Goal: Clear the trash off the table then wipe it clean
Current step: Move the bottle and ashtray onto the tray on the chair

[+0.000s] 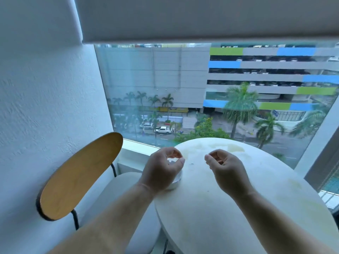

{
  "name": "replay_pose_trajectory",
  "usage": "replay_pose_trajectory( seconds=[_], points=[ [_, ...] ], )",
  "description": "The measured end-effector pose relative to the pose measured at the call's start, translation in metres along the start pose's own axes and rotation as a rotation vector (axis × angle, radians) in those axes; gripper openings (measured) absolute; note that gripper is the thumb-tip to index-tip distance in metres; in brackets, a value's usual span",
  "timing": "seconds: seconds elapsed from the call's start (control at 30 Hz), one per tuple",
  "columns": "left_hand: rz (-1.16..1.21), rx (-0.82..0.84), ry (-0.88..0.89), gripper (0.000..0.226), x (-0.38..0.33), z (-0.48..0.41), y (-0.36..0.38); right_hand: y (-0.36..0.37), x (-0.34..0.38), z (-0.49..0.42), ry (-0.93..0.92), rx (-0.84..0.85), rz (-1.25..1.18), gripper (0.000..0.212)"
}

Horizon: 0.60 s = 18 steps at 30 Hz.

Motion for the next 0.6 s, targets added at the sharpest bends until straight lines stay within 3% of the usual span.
replay_pose_trajectory(
  seconds=[0.27,0.33,0.43,0.5,0.6],
  points=[
    [-0.102,-0.178,-0.051,0.008,0.038,0.025,-0.034,0.055,0.026,-0.011,-0.115,0.094,0.163,0.012],
    [-0.159,-0.209,-0.161,0.016,0.046,0.029,-0.039,0.062,0.027,-0.014,-0.124,0.106,0.203,0.009],
    [-0.107,-0.077,-0.529,0.034,0.065,0.039,-0.036,0.067,0.025,-0.015,-0.118,0.137,0.263,0.007],
    [0.049,-0.015,-0.681,0.023,0.071,0.046,-0.029,0.067,0.022,-0.014,-0.1,0.154,0.279,0.008],
    [0.14,-0.061,-0.7,0.012,0.075,0.05,-0.033,0.06,0.017,-0.01,-0.08,0.143,0.243,0.007]
  ],
)
Point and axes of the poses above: each hand's wrist, its own z-axis away from the middle knuckle, its own y-axis out of the palm, x = y × z, the point moved 6 cm from there along -z, towards the middle knuckle, and after that the axes turned 6 degrees about y, right-handed, at the moved point
